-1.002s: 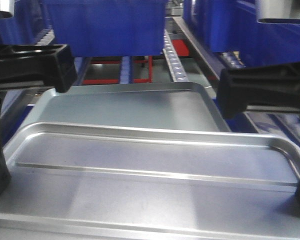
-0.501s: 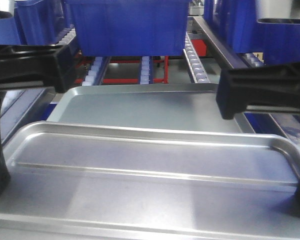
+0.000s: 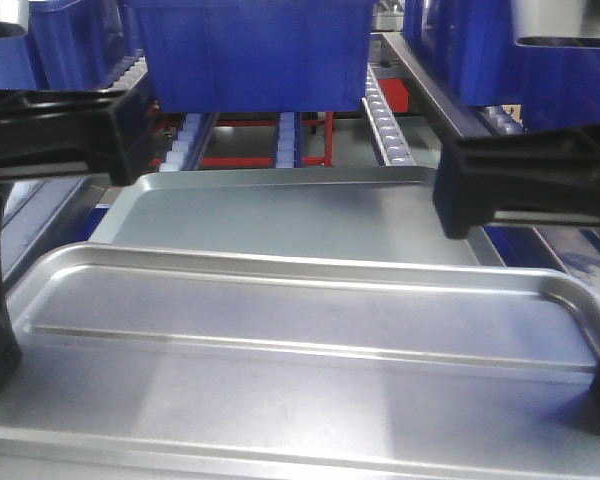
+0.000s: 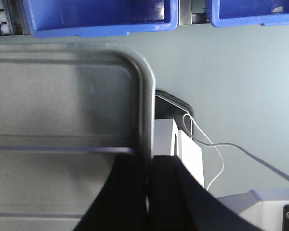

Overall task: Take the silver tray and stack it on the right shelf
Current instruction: 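Carry the tray toward the larger grey tray on the shelf, then lower the silver tray with both grippers into the larger grey tray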

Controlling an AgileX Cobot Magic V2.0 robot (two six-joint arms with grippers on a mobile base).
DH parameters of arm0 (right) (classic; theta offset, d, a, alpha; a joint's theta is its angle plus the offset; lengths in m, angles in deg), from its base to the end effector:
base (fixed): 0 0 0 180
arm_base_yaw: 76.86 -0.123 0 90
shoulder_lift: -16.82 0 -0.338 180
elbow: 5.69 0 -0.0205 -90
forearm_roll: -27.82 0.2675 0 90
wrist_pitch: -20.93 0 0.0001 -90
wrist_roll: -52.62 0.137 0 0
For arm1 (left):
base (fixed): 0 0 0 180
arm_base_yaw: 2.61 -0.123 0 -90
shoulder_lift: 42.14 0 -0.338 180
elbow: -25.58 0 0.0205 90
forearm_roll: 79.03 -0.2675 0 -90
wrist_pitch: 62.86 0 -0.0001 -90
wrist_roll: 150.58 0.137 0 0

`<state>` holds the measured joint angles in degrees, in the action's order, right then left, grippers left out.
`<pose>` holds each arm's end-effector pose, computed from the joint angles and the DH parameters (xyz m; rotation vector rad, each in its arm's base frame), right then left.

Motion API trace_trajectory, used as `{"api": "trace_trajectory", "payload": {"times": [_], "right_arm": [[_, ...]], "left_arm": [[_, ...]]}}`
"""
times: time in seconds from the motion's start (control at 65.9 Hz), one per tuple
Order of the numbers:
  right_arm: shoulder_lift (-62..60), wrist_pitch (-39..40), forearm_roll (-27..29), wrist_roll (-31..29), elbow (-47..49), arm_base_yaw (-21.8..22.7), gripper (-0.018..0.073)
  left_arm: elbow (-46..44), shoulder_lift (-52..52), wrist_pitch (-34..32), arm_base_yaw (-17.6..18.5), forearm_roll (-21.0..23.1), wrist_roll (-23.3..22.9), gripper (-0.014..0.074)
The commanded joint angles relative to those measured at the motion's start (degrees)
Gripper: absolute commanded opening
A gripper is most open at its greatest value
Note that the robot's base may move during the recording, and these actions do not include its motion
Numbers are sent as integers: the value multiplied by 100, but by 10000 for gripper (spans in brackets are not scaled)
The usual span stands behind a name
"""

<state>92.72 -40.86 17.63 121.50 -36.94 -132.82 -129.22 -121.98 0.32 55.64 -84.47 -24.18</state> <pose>0.1330 0.1588 0.2589 0.2269 2.8948 0.1380 0.1320 -0.1912 0.2725 0.1698 2.9427 -0.1782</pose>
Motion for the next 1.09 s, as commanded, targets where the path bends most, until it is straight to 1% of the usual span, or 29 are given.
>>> {"api": "trace_trajectory", "payload": {"times": [0.0, 0.152, 0.334, 0.546, 0.85, 0.986, 1.077], "right_arm": [[-120, -1119, -418, -30, 89, 35, 53], [-120, -1070, -418, -30, 89, 35, 53], [-120, -1285, -418, -30, 89, 35, 53], [-120, -973, -424, -30, 89, 35, 53], [-120, 111, -471, -67, 202, 35, 53], [-120, 247, -767, -67, 395, 127, 53], [-120, 246, -961, -67, 522, 294, 53]], "left_arm": [[-114, 173, 1319, -57, -501, -92, -100], [-114, 173, 1300, -57, -501, -92, -100], [-114, 173, 1322, -57, -501, -92, -100], [-114, 173, 1272, -57, -490, -92, -100], [-136, 173, 363, -67, -526, -92, -100], [-136, 173, 108, -229, -555, -80, -100], [-136, 173, -59, -443, -636, -1, -100]]}}
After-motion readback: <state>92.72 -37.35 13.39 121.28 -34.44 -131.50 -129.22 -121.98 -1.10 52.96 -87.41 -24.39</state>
